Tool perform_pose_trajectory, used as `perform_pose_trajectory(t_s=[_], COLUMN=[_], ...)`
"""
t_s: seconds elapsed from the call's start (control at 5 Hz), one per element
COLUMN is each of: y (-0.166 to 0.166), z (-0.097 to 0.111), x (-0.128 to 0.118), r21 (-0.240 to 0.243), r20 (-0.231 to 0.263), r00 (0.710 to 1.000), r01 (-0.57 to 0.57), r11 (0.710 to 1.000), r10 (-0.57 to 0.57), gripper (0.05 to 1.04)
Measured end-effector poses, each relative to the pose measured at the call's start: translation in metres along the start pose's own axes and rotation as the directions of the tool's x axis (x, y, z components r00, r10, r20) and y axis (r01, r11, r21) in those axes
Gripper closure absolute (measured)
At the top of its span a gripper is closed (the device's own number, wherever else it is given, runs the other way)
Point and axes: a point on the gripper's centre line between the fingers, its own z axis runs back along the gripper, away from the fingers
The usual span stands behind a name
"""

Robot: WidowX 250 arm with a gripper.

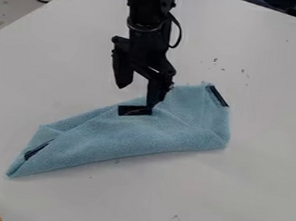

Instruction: Folding cloth from right to left.

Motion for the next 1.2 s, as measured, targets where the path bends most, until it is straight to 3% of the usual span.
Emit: perform_pose_trajectory(t_s=[0.2,1.2], y=[-0.003,-0.002], z=[-0.008,-0.044], x=[0.002,0.001], r21=[-0.015,-0.07], r20=[0.02,-0.018], r00=[1.0,1.0], r01=[-0.006,-0.012], r11=[1.0,0.997], r10=[0.006,0.011], gripper=[0.083,0.083])
